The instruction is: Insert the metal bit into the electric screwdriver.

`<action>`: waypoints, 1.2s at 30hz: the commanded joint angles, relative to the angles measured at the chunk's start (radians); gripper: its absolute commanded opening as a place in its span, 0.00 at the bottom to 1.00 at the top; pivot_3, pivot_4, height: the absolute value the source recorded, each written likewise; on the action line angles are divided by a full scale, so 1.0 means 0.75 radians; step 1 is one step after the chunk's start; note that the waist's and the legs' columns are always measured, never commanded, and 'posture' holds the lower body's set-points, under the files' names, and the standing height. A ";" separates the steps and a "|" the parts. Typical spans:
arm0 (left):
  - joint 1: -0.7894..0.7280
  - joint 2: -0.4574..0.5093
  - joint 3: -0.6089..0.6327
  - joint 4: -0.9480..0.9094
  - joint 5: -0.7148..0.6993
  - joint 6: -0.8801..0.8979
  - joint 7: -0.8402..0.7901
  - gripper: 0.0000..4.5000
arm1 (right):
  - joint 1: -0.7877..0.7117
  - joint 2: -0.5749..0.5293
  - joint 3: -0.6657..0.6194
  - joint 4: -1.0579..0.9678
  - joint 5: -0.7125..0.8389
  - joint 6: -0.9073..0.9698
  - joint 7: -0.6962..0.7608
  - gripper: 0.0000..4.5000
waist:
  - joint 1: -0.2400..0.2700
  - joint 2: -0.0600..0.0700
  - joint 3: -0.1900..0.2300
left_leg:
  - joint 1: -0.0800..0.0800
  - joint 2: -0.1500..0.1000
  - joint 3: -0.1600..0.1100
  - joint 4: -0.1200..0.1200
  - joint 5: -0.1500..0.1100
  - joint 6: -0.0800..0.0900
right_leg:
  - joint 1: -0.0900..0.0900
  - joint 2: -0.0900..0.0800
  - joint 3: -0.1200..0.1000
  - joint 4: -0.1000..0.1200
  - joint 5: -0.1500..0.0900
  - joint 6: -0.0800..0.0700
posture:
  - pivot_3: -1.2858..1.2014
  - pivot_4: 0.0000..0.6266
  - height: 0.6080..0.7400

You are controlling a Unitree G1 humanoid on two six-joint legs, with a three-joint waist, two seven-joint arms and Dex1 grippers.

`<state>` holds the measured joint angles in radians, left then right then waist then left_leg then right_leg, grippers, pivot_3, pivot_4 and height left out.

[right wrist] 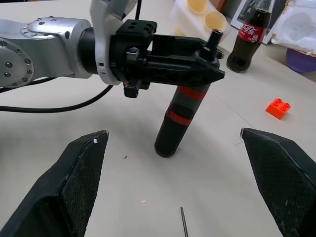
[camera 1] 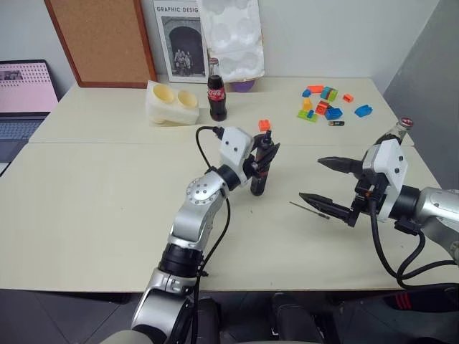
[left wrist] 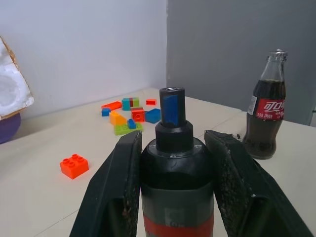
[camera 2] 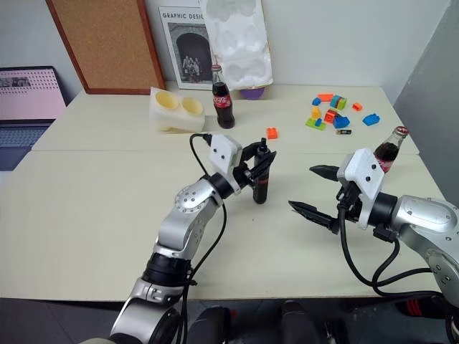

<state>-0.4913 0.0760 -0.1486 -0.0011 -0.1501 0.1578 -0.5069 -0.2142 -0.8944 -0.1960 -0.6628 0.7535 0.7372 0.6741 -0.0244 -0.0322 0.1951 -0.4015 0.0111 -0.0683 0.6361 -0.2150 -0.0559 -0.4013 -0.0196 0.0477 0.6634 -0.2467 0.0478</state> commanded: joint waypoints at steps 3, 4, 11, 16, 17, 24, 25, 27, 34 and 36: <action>0.073 0.039 -0.018 -0.051 0.006 -0.001 -0.012 0.37 | -0.025 -0.046 -0.033 0.002 -0.014 -0.020 0.054 1.00 | -0.001 0.000 0.000 | 0.003 0.000 0.000 0.002 0.000 0.000 | 0.005 0.000 0.000 -0.001 0.000 0.000 | 0.52 0.24 1.00; 0.081 0.043 -0.012 -0.062 -0.001 0.008 -0.011 0.37 | -0.026 -0.053 -0.032 0.012 -0.023 -0.023 0.065 1.00 | -0.002 0.000 0.000 | 0.003 0.000 0.000 0.003 0.000 0.000 | 0.006 0.000 -0.001 -0.001 0.000 0.000 | 0.52 0.24 1.00; 0.096 0.052 -0.018 -0.091 -0.020 0.043 -0.012 0.36 | -0.069 -0.128 0.040 0.127 -0.152 -0.052 0.132 1.00 | -0.002 0.001 -0.001 | 0.004 0.000 -0.001 0.006 0.000 0.000 | 0.009 0.000 -0.001 -0.002 0.000 0.000 | 0.52 0.24 1.00; 0.086 0.030 -0.037 -0.069 -0.004 0.040 0.004 0.36 | -0.290 -0.251 0.313 0.373 -0.364 -0.012 0.269 1.00 | -0.006 0.003 -0.002 | 0.004 0.000 -0.001 0.008 0.000 0.000 | 0.010 0.000 -0.001 -0.003 -0.002 -0.005 | 0.52 0.24 1.00; 0.085 0.025 -0.041 -0.066 -0.002 0.039 0.008 0.36 | -0.334 -0.262 0.362 0.408 -0.376 0.005 0.313 1.00 | -0.005 0.003 -0.002 | 0.004 0.000 0.000 0.009 0.000 0.000 | 0.009 0.000 -0.001 -0.003 -0.002 -0.006 | 0.52 0.24 1.00; 0.075 0.007 -0.075 -0.055 0.030 0.014 0.022 0.36 | -0.582 -0.191 0.657 0.531 -0.490 0.255 0.386 1.00 | -0.004 0.004 -0.002 | 0.002 0.000 -0.001 0.007 0.000 0.000 | 0.009 0.000 -0.001 -0.006 -0.001 -0.004 | 0.52 0.24 1.00; 0.073 0.004 -0.077 -0.054 0.032 0.014 0.026 0.36 | -0.596 -0.180 0.681 0.537 -0.492 0.281 0.400 1.00 | -0.004 0.004 -0.002 | 0.002 0.000 -0.001 0.007 0.000 0.000 | 0.009 0.000 -0.002 -0.006 0.000 -0.002 | 0.52 0.24 1.00; 0.068 -0.004 -0.075 -0.051 0.037 0.010 0.041 0.36 | -0.623 -0.144 0.749 0.544 -0.504 0.351 0.414 1.00 | -0.004 0.004 -0.002 | 0.002 0.000 -0.002 0.006 0.000 0.000 | 0.009 0.000 -0.002 -0.006 0.002 0.001 | 0.52 0.24 1.00; 0.068 -0.038 -0.072 -0.034 0.053 -0.021 0.095 0.36 | -0.677 -0.062 0.825 0.653 -0.566 0.494 0.387 1.00 | -0.001 0.004 -0.002 | 0.002 -0.001 -0.003 0.007 0.000 0.000 | 0.009 -0.001 -0.003 -0.006 0.002 0.001 | 0.52 0.24 1.00; 0.067 -0.040 -0.073 -0.031 0.056 -0.024 0.096 0.36 | -0.697 -0.071 0.867 0.655 -0.600 0.495 0.406 1.00 | -0.003 0.004 -0.002 | 0.002 -0.001 -0.003 0.007 0.000 0.000 | 0.009 -0.001 -0.003 -0.006 0.002 0.001 | 0.52 0.24 1.00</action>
<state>-0.4454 0.0515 -0.1890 -0.0411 -0.1144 0.1346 -0.4406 -0.7065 -0.9377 0.4403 -0.1615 0.3272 1.1052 0.9651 -0.0264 -0.0293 0.1933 -0.4002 0.0103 -0.0704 0.6408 -0.2154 -0.0558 -0.3949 -0.0202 0.0456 0.6585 -0.2452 0.0487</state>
